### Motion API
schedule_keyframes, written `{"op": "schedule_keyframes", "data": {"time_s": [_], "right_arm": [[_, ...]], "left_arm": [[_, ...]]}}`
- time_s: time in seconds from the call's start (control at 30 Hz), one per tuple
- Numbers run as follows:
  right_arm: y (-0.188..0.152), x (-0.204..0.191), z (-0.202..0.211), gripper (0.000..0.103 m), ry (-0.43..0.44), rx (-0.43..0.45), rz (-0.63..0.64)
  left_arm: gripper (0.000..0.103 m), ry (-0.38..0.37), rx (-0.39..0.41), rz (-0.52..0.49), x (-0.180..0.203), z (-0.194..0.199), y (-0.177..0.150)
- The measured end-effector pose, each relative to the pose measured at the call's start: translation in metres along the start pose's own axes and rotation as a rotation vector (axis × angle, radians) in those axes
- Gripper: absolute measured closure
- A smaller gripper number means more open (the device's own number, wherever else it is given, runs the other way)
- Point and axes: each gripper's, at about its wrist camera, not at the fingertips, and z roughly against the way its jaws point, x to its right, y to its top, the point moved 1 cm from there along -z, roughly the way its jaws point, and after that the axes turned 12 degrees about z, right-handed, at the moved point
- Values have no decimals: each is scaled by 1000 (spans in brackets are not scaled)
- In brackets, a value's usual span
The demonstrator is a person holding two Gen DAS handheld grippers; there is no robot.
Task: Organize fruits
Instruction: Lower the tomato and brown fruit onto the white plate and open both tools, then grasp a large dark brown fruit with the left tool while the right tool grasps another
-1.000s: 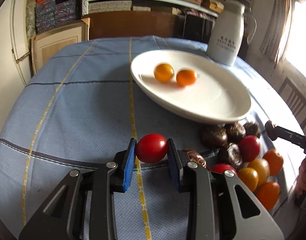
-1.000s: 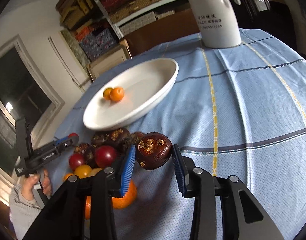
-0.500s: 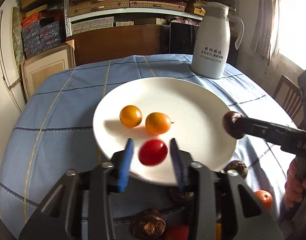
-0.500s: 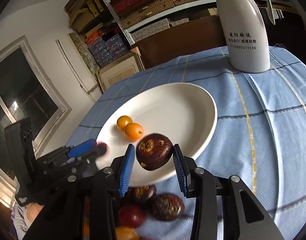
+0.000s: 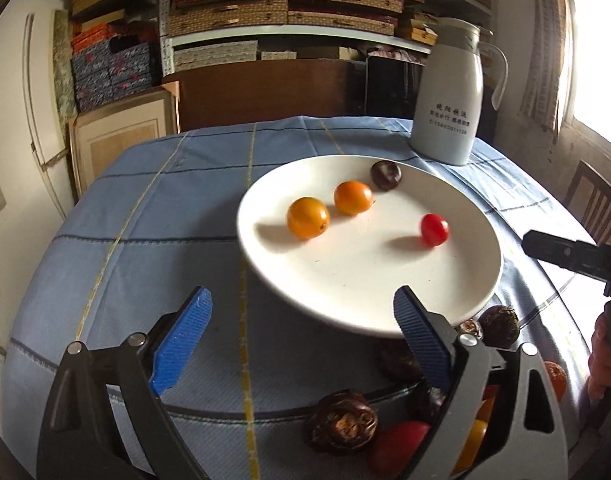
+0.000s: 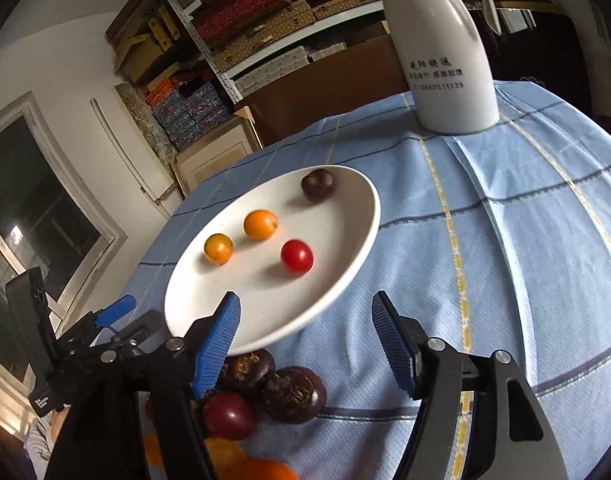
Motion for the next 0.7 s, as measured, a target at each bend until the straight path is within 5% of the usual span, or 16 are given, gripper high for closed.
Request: {"op": "schedule_keyframes", "data": {"time_s": [0.2,0.5,0.7], "right_arm": [[-11,9,5,29,-29,-12,-36],[-21,21,11,26,-40,-20,-95],[-26,9,9,26,15,-55,-53]], "left_arm": [[11,-15,-28,73,-23,8,-12],[7,-19,-92,-32,-10,17,-40],[5,-14,-126,-8,-16,12,-41]]}}
